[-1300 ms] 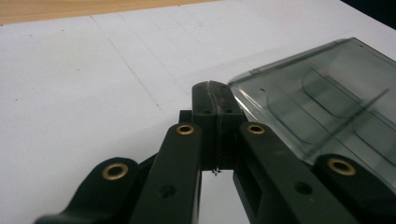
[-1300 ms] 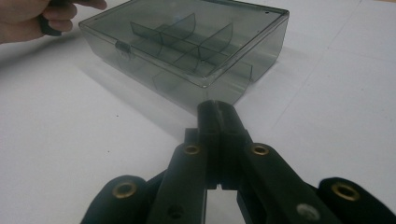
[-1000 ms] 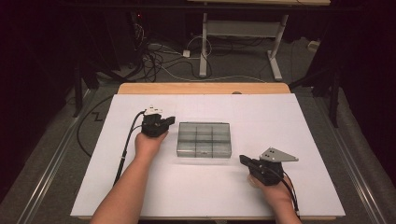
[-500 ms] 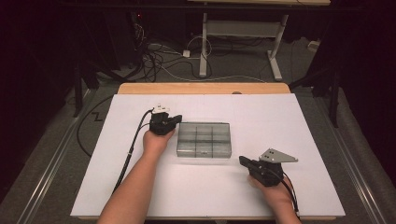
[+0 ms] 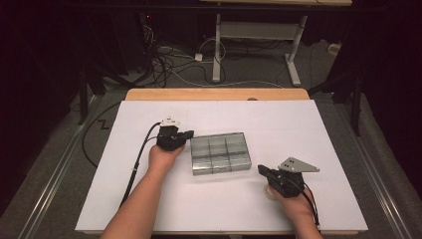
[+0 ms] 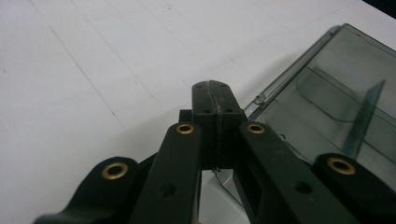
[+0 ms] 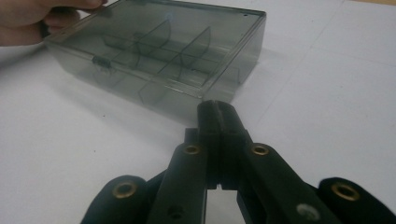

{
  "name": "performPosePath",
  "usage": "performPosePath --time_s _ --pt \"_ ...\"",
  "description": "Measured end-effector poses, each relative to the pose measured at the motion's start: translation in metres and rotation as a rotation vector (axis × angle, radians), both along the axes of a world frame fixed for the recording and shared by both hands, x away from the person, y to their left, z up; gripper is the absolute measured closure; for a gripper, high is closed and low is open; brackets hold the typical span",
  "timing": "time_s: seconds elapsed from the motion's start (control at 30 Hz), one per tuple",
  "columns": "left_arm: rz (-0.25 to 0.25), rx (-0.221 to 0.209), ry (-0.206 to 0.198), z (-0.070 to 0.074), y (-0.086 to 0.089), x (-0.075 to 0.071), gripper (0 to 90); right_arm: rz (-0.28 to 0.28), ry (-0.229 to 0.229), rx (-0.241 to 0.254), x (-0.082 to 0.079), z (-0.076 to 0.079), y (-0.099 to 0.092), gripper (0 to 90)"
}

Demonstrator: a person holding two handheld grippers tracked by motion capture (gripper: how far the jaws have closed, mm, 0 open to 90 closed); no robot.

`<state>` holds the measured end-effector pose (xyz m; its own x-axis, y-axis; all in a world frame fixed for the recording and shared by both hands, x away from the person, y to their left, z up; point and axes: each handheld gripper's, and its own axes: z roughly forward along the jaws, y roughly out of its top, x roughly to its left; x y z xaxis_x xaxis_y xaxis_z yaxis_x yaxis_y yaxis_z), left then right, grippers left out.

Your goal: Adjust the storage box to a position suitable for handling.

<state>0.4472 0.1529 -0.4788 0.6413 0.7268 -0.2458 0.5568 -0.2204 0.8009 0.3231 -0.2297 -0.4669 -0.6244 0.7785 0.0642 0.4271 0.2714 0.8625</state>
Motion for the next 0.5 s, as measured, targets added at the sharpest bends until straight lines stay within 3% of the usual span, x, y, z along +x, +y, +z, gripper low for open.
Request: performPosePath --time_s 0.17,0.37,0.5 --pt "-0.005 -0.005 0.002 0.0 0.002 -0.026 88.3 -0.016 -0.008 -0.015 0.002 -0.001 -0.002 90.0" --pt "-0.043 0.017 -0.01 0.0 0.005 -0.061 88.3 -0.032 -0.001 -0.022 0.006 -0.004 -0.004 90.0" --pt "-0.068 -0.002 -0.013 -0.002 0.007 -0.078 88.2 -0.036 0.002 -0.027 0.007 -0.005 -0.004 90.0"
